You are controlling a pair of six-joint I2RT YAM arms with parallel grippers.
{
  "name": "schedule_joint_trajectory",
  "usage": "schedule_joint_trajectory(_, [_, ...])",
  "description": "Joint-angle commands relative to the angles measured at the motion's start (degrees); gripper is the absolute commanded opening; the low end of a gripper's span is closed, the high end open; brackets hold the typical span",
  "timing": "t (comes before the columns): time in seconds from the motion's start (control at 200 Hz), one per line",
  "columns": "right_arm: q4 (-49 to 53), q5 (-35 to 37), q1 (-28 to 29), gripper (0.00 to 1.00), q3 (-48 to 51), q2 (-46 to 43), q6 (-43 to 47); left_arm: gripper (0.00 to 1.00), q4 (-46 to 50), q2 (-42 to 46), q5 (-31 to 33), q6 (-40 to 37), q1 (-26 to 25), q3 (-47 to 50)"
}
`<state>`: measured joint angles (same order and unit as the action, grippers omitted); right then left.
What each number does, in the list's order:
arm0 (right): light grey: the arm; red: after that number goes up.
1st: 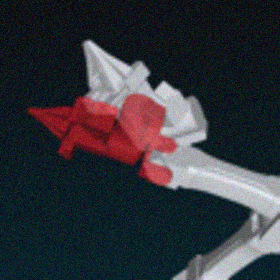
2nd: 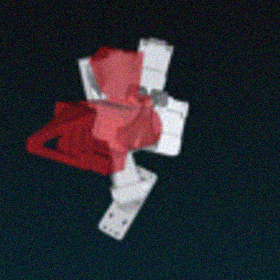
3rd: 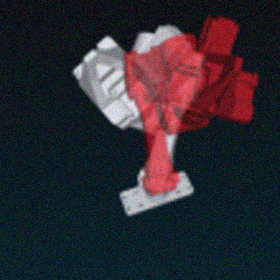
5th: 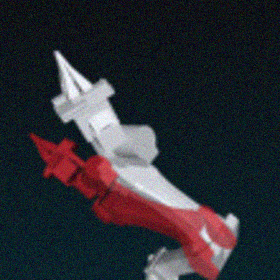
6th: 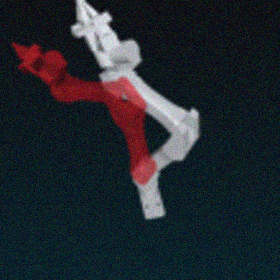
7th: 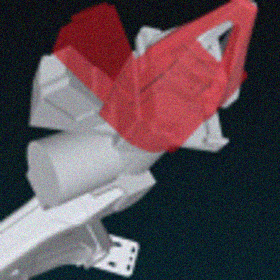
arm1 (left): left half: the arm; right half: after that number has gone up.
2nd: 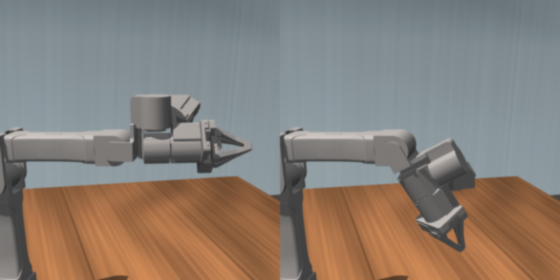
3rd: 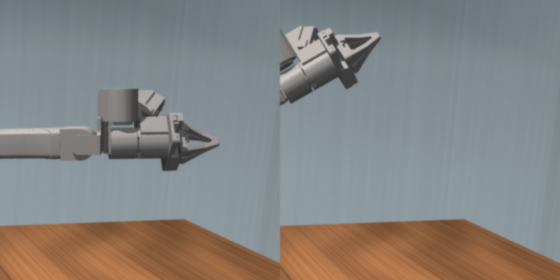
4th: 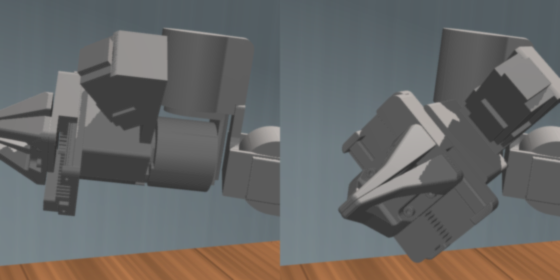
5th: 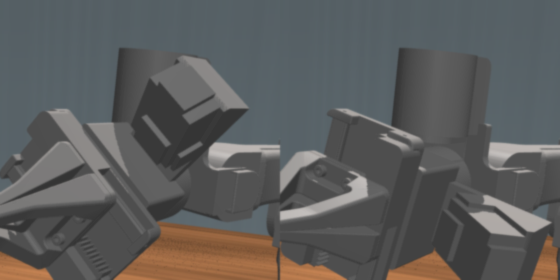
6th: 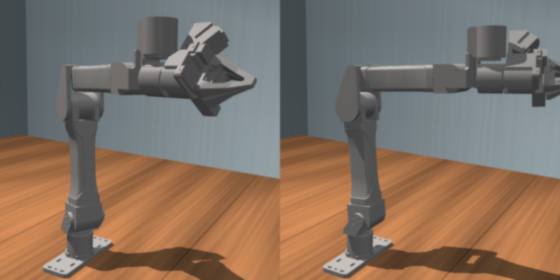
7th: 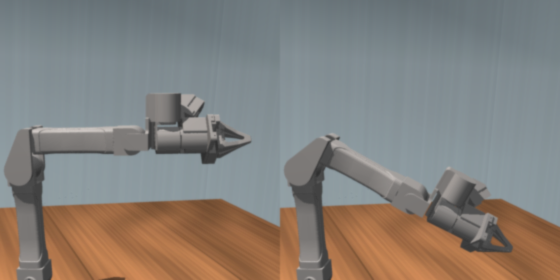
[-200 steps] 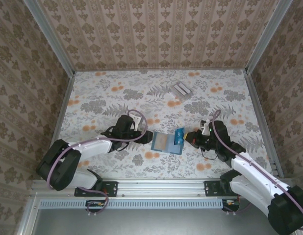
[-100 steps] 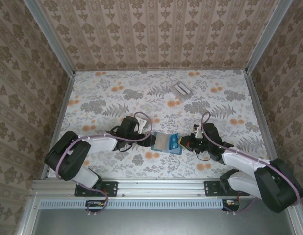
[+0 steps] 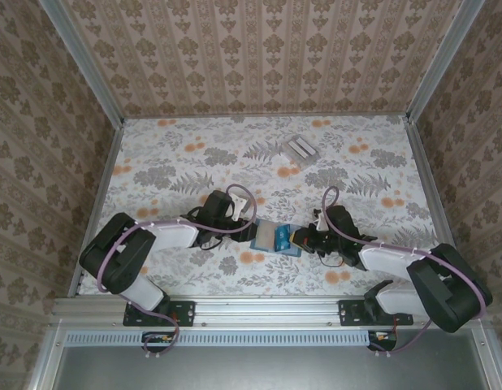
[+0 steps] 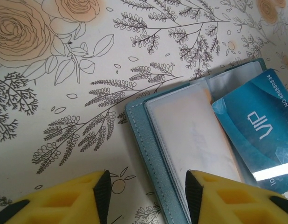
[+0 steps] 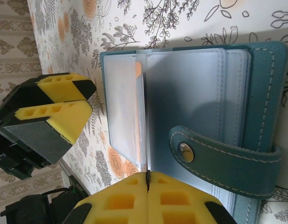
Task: Put the credit cards into the card holder
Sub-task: Insert the credit card into the card slot.
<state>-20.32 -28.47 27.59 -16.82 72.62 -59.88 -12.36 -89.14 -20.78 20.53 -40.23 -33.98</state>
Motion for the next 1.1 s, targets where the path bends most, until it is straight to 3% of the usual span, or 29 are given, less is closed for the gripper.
schedule_joint_trajectory(0.0, [-1.52,1.74,0.35,0.00,-1.84,1.00,0.14,0.46,0.86,-0.46,0.06,-0.55,-0.46,-1.62])
schedule_joint_trajectory(0.345, [-1.12,3.26,0.86,0.00,-1.63,4.49,0.01,0.39,1.81,-1.21,0.23,-0.53,-0.55,-2.38])
schedule_joint_trajectory(0.73, [-4.57,4.89,3.23,0.00,-2.76,10.07,-2.23,0.39,2.14,-0.32,1.17,-0.59,-0.57,-1.99])
schedule_joint_trajectory(1.095, [-3.62,12.73,5.29,0.00,-1.22,7.45,-5.51,0.39,3.43,-0.60,1.44,-0.32,-0.64,-2.40])
